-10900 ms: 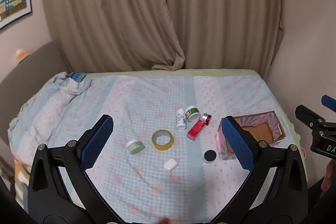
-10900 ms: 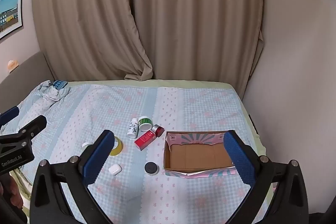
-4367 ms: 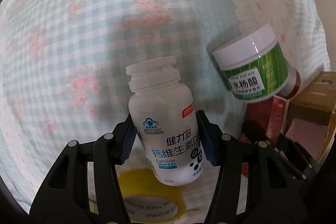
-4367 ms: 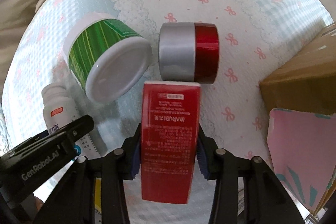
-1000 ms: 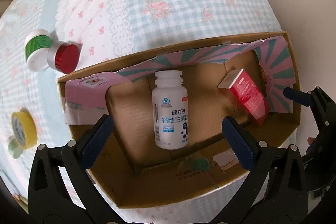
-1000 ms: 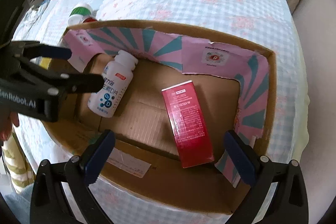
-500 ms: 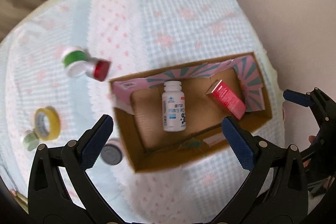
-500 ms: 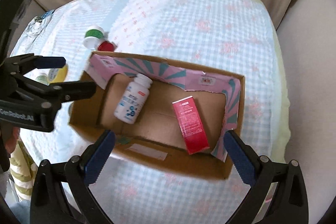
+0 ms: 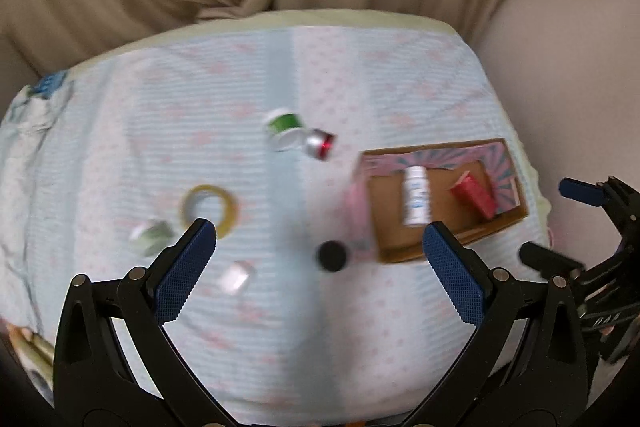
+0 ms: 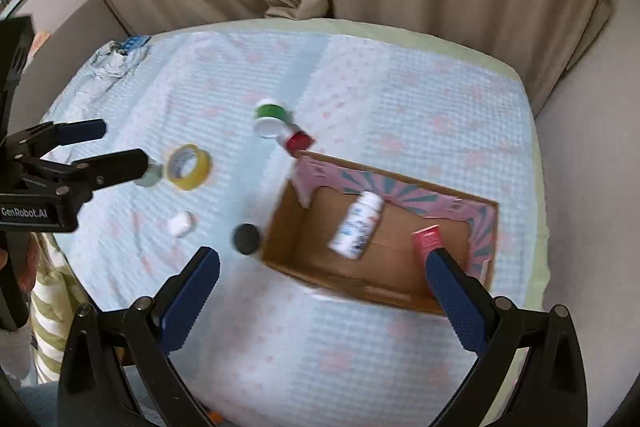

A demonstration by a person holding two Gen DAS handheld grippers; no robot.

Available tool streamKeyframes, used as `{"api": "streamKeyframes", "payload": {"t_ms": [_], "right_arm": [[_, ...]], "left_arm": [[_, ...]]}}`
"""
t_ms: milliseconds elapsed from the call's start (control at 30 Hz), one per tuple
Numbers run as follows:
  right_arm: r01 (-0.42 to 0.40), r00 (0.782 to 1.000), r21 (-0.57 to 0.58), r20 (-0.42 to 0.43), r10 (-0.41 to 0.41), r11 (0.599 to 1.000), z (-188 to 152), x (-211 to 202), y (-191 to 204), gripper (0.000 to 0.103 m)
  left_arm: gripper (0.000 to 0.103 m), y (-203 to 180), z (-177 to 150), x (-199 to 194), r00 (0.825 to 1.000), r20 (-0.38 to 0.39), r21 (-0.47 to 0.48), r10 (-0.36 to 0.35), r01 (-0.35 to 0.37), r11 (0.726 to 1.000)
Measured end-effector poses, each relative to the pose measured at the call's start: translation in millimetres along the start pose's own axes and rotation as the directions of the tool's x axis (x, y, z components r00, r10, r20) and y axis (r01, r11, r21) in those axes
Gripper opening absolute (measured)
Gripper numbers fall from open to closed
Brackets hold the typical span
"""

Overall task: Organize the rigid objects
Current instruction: 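Move both tools back toward the tape roll and pale green jar, then grasp the pale green jar with the left tool while the right tool grasps the yellow tape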

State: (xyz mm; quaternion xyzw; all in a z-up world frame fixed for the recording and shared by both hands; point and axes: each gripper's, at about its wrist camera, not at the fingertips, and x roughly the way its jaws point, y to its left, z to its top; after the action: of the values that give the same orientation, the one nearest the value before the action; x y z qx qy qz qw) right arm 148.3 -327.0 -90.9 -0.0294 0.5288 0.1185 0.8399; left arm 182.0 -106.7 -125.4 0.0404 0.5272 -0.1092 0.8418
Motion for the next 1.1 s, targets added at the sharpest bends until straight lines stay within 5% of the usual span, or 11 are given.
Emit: {"api": "streamKeyframes", "payload": {"t_ms": [333,600,867,1100], "right_arm": [[-0.005,0.995,0.081,0.099,-0.003,0.997,-3,-11,110,0.103],[-0.010,0.989,0.079,0.145,-0.002,0.997,10,27,194,0.103],[-0.021,0.993,0.085,0.116,0.011,0.996,19,101,251,0.103],[-0.031,0.999,0.046,0.023,0.030,0.998,30,173,265,0.103]], "left_arm": [[0.103,165,-66,-27,0.999,0.008,-0.166,0.035,-0.033,0.985],[0.103,269,-103,-10,1.000,0.011,-0.238,0.011,-0.008,0.971],[0.103,311,-107,60,0.999,-0.052,-0.110,-0.013,0.007,0.994],[0.103,320,-113,131,0.996,-0.085,-0.088,-0.027,0.019,0.996]]}}
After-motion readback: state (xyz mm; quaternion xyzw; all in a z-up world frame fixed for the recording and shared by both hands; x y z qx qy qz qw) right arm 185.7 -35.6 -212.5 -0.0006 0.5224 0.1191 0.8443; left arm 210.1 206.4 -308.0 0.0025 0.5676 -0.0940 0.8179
